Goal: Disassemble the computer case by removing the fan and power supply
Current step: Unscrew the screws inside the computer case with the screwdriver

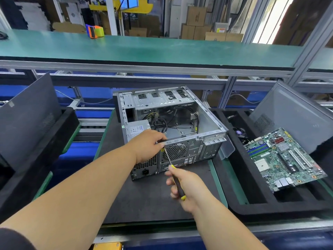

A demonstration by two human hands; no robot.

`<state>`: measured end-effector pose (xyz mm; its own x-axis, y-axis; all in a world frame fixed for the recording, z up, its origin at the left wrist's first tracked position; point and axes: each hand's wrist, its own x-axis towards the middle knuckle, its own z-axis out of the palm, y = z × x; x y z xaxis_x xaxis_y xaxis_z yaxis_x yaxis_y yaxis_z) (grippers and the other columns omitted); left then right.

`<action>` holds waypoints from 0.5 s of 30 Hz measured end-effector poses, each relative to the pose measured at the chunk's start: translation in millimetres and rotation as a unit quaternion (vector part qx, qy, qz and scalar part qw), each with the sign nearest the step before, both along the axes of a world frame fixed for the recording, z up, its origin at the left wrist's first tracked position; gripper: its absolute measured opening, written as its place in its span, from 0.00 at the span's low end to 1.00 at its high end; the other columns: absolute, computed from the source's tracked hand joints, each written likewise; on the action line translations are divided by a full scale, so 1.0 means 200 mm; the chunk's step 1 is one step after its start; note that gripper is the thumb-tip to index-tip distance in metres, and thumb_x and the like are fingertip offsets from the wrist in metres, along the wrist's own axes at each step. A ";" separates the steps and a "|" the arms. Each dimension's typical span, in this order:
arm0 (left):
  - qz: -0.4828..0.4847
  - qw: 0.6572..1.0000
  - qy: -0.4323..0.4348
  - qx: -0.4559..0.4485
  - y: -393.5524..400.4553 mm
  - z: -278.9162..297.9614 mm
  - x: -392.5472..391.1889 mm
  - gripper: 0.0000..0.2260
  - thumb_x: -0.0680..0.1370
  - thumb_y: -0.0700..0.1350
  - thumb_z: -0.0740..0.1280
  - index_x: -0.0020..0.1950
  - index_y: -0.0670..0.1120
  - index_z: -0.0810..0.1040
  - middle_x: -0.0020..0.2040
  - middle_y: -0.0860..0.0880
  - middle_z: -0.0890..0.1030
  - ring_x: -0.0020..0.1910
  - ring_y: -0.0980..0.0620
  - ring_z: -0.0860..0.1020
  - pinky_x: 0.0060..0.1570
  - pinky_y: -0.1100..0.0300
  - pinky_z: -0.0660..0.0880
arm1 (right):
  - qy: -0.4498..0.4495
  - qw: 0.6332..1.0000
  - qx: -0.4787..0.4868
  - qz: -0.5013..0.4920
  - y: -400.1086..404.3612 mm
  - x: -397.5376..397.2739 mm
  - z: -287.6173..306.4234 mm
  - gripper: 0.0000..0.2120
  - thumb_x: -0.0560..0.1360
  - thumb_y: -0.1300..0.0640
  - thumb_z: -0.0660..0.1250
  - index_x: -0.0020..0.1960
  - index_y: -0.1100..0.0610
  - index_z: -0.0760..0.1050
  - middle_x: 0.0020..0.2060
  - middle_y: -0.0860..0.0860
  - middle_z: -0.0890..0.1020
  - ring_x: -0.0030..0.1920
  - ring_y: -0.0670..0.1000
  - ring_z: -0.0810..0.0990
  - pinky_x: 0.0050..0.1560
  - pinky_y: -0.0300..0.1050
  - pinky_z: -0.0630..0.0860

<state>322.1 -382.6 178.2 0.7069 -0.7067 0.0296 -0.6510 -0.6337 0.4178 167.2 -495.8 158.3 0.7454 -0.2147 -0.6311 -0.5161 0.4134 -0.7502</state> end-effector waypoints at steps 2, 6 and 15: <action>-0.002 1.000 -0.001 -0.002 0.00 0.00 0.00 0.12 0.82 0.48 0.61 0.64 0.49 0.77 0.59 0.50 0.77 0.60 0.52 0.71 0.61 0.55 0.68 | 0.028 0.985 0.168 0.002 -0.01 0.00 0.02 0.22 0.80 0.46 0.62 0.43 0.64 0.81 0.30 0.54 0.77 0.23 0.48 0.67 0.26 0.38 0.65; -0.002 1.000 -0.002 0.002 0.00 0.00 0.00 0.12 0.82 0.48 0.60 0.64 0.49 0.77 0.58 0.50 0.77 0.60 0.51 0.70 0.62 0.54 0.68 | 0.025 0.978 0.207 0.021 -0.02 0.01 0.03 0.22 0.82 0.45 0.57 0.38 0.59 0.75 0.28 0.52 0.74 0.23 0.47 0.68 0.24 0.37 0.67; -0.003 1.000 -0.005 0.003 0.00 -0.01 0.01 0.12 0.82 0.48 0.60 0.63 0.50 0.76 0.58 0.51 0.77 0.60 0.51 0.70 0.61 0.55 0.68 | 0.057 0.997 -0.019 0.048 0.03 0.04 0.04 0.21 0.83 0.43 0.54 0.39 0.55 0.67 0.22 0.48 0.63 0.20 0.46 0.55 0.23 0.37 0.55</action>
